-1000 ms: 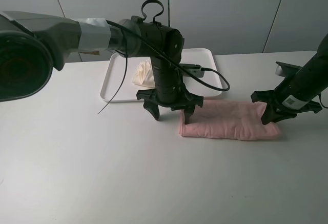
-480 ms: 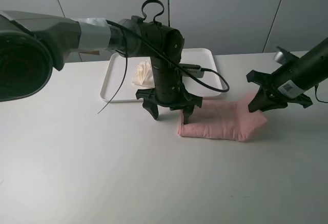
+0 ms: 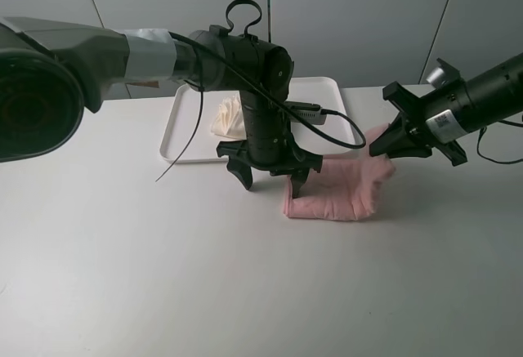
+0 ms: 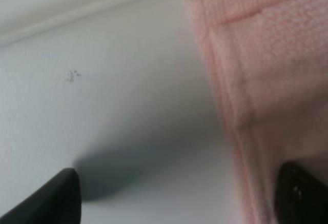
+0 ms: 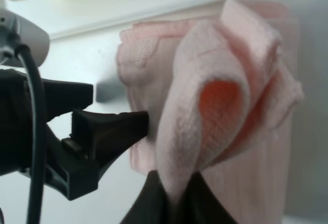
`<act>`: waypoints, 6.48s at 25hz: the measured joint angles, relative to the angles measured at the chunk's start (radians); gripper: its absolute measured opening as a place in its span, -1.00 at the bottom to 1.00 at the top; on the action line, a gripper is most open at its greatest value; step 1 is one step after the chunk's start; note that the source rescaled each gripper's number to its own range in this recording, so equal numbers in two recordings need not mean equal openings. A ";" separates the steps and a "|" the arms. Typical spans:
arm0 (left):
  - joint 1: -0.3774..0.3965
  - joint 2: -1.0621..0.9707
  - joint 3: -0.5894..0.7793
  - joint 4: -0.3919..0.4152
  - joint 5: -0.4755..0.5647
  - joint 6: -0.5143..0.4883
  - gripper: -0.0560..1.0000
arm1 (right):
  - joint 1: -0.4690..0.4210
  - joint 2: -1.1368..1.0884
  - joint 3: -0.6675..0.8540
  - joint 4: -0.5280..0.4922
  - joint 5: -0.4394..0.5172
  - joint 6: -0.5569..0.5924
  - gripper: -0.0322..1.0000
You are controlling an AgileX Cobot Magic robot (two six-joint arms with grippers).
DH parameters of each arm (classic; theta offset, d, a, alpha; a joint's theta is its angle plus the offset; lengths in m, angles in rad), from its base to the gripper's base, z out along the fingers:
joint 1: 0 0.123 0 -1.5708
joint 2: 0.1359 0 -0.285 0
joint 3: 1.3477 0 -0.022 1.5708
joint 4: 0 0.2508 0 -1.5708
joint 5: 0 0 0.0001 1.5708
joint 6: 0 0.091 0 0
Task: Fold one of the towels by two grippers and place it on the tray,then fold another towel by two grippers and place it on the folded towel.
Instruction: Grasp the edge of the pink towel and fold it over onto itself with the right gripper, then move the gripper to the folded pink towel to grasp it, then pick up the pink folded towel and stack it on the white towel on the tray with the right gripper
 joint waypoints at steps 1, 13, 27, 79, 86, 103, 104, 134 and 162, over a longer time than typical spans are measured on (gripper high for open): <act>0.000 0.000 0.000 0.000 0.000 0.000 0.96 | 0.011 0.000 0.005 0.014 -0.005 -0.014 -0.89; 0.006 0.000 0.000 -0.015 0.004 0.021 0.96 | 0.080 0.104 0.027 0.262 0.005 -0.217 -0.89; 0.033 0.001 0.000 -0.054 0.013 0.077 0.96 | 0.086 0.183 0.058 0.437 0.032 -0.406 -0.89; 0.219 -0.221 0.000 -0.119 0.086 0.373 0.96 | 0.148 0.186 0.059 0.550 -0.013 -0.465 0.43; 0.222 -0.221 0.000 -0.125 0.093 0.398 0.96 | 0.148 0.186 0.059 0.572 0.048 -0.473 0.22; 0.222 -0.221 0.000 -0.115 0.132 0.444 0.96 | 0.031 0.168 0.059 0.329 -0.091 -0.392 0.51; 0.222 -0.221 0.000 -0.115 0.133 0.444 0.96 | 0.031 0.179 0.059 0.329 -0.091 -0.392 0.51; 0.228 -0.221 0.000 -0.146 0.148 0.574 0.96 | 0.175 0.237 0.051 0.370 -0.175 -0.438 -0.74; 0.441 -0.566 0.394 -0.257 0.038 0.730 0.65 | 0.206 0.467 -1.116 -0.054 0.198 0.289 -0.74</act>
